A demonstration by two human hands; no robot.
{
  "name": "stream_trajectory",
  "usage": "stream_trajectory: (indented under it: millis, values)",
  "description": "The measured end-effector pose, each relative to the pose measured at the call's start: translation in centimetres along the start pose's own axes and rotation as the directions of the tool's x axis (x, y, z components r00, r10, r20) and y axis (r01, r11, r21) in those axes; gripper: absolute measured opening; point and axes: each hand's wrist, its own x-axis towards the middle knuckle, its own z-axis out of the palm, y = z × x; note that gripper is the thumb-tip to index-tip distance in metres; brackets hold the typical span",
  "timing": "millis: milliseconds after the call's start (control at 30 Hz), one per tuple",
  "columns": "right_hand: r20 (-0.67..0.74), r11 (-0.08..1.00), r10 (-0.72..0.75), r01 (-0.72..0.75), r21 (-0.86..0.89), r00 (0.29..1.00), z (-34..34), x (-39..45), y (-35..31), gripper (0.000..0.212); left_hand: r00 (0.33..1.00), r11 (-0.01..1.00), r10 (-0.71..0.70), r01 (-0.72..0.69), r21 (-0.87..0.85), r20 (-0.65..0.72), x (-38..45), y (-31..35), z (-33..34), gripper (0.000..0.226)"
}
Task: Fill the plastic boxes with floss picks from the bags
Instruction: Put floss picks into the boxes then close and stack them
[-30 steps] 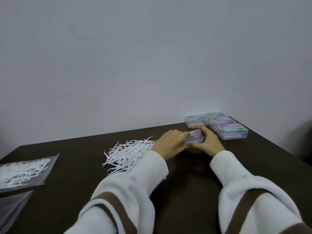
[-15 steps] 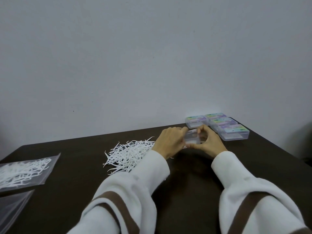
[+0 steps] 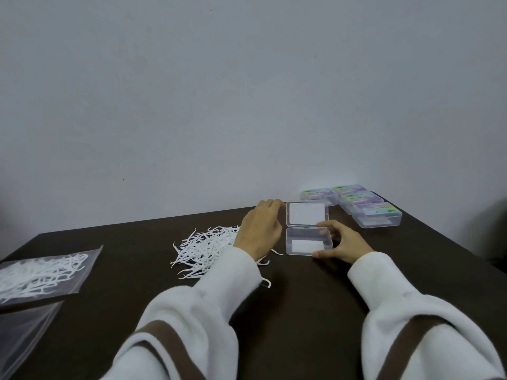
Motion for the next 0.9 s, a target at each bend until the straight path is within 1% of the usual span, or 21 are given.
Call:
stream_trajectory:
  millis: [100,200,300,367,433,500,667,733,767,833,867,900]
  values:
    - [0.025,0.999,-0.006,0.007,-0.036,1.000,-0.1,-1.2,-0.2,0.070,0.993,1.000,-0.014,0.016,-0.017,0.119,-1.4,-1.2,-0.5,0.037]
    - [0.048,0.998,-0.021,0.024,-0.061,0.999,-0.1,-2.5,-0.7,0.069,0.967,1.000,0.009,-0.010,0.001,0.255,-3.1,-2.2,-0.1,0.040]
    - [0.025,0.996,-0.029,0.031,-0.082,0.999,0.1,-3.5,-0.8,0.070,0.887,0.998,-0.034,0.009,0.058,0.460,-4.6,-1.7,0.7,0.047]
    - [-0.003,0.994,-0.036,0.035,-0.106,0.999,0.4,-4.1,-1.0,0.071,0.850,0.996,-0.057,0.013,0.087,0.523,-5.3,-1.2,1.1,0.051]
    - [-0.020,0.992,-0.041,0.038,-0.122,0.999,0.6,-4.7,-1.1,0.071,0.843,0.993,-0.072,0.008,0.120,0.534,-5.8,-0.9,1.1,0.053]
    - [-0.020,0.990,-0.047,0.044,-0.133,0.999,0.9,-5.2,-1.3,0.070,0.850,0.990,-0.074,0.000,0.140,0.522,-6.1,-1.0,1.1,0.053]
    - [-0.058,0.980,-0.034,0.022,-0.200,0.998,1.4,-6.2,-1.8,0.069,0.863,0.986,-0.028,-0.059,0.155,0.505,-7.1,-2.0,0.4,0.046]
    - [-0.098,0.969,-0.085,0.060,-0.241,0.992,1.7,-6.5,-2.3,0.060,0.874,0.986,-0.023,-0.062,0.157,0.486,-7.6,-2.3,-0.2,0.043]
    - [-0.146,0.959,-0.144,0.101,-0.266,0.979,1.9,-6.6,-2.6,0.052,0.883,0.987,-0.020,-0.056,0.148,0.470,-7.9,-2.4,-0.5,0.041]
    - [-0.249,0.941,-0.271,0.202,-0.271,0.930,2.1,-6.7,-3.2,0.033,0.901,0.991,-0.021,-0.039,0.131,0.433,-8.1,-2.6,-1.0,0.037]
    - [-0.266,0.936,-0.313,0.248,-0.251,0.912,2.4,-6.8,-3.6,0.026,0.909,0.991,-0.026,-0.031,0.129,0.416,-8.3,-2.7,-1.3,0.035]
    - [-0.250,0.928,-0.345,0.288,-0.237,0.905,2.8,-6.8,-4.0,0.020,0.917,0.992,-0.025,-0.028,0.127,0.397,-8.3,-2.7,-1.5,0.033]
